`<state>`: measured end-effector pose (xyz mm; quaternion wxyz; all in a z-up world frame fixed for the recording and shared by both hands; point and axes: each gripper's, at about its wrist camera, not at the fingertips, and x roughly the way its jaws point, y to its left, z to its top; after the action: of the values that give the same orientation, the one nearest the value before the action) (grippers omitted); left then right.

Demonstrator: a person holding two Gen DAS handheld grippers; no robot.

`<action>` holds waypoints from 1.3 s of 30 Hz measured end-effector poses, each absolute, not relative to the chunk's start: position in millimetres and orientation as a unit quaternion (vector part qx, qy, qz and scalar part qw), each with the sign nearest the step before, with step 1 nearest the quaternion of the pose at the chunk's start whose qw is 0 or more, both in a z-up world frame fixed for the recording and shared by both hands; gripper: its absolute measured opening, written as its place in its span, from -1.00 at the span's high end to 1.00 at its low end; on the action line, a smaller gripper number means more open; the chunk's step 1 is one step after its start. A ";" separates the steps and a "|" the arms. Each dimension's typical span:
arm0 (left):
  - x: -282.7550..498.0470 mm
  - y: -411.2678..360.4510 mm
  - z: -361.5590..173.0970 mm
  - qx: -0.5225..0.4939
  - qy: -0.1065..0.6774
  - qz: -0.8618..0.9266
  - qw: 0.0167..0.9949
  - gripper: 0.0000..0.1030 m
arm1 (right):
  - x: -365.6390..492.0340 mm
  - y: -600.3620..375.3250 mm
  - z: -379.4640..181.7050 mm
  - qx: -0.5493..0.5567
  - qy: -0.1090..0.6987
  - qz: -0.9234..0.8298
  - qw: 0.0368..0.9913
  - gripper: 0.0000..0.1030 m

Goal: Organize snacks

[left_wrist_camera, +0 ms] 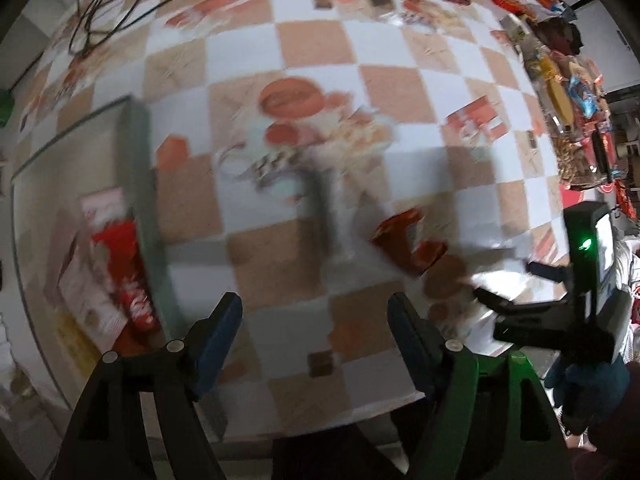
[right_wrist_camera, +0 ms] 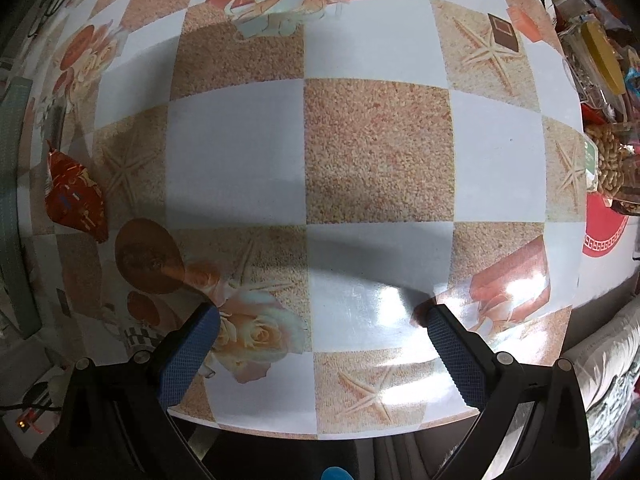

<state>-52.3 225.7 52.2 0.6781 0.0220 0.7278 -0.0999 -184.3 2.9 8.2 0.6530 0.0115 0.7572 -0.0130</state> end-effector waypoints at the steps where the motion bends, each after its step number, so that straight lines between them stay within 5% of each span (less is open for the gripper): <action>1: -54.9 228.8 50.7 0.024 0.734 -0.098 0.671 -0.52 | -186.6 3.1 10.5 0.011 0.756 -0.013 0.654 -1.00; 39: -73.4 256.5 76.9 0.007 0.729 -0.111 0.676 -0.52 | -178.6 0.4 2.1 0.012 0.788 -0.011 0.616 -1.00</action>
<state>-73.4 256.5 76.9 0.6757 0.0075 0.7287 -0.1108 -178.6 0.4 2.1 0.6156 0.0120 0.7879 -0.0114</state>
